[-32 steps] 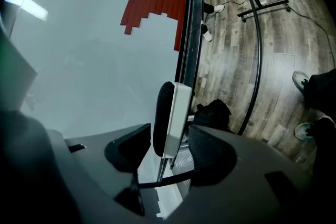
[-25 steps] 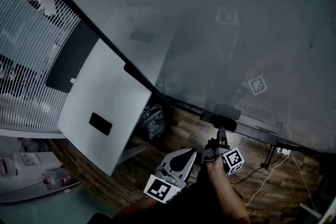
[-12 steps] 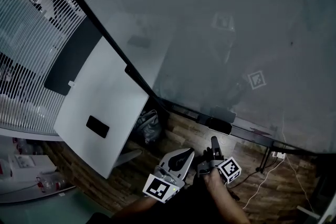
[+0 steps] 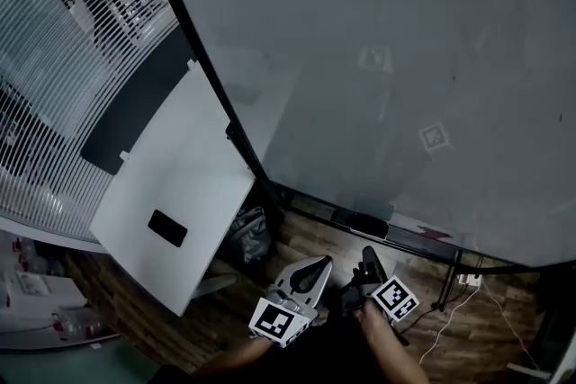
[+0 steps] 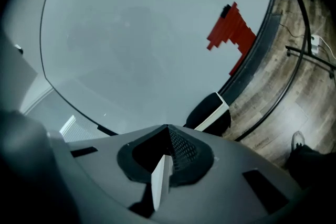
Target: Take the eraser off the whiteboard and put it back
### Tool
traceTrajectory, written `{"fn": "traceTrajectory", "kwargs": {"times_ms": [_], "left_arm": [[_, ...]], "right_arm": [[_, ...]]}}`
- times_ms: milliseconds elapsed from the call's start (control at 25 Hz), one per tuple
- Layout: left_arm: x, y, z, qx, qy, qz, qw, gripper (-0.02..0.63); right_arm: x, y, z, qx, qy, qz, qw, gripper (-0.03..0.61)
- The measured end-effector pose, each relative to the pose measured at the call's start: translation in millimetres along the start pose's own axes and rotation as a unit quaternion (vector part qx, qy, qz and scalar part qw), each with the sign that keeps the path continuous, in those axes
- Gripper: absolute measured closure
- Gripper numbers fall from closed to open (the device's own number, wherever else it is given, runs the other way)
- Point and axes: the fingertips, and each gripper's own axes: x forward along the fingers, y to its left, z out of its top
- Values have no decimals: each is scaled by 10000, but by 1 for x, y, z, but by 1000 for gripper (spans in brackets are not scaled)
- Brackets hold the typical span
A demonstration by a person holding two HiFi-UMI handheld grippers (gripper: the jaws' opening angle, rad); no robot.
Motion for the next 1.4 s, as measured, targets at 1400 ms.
{"fn": "traceTrajectory", "kwargs": {"times_ms": [1400], "left_arm": [[-1,-5,4,262,86,-95,9996,614]], "right_arm": [[-93,139,22,-4231,-993,1025,8948,565]]}}
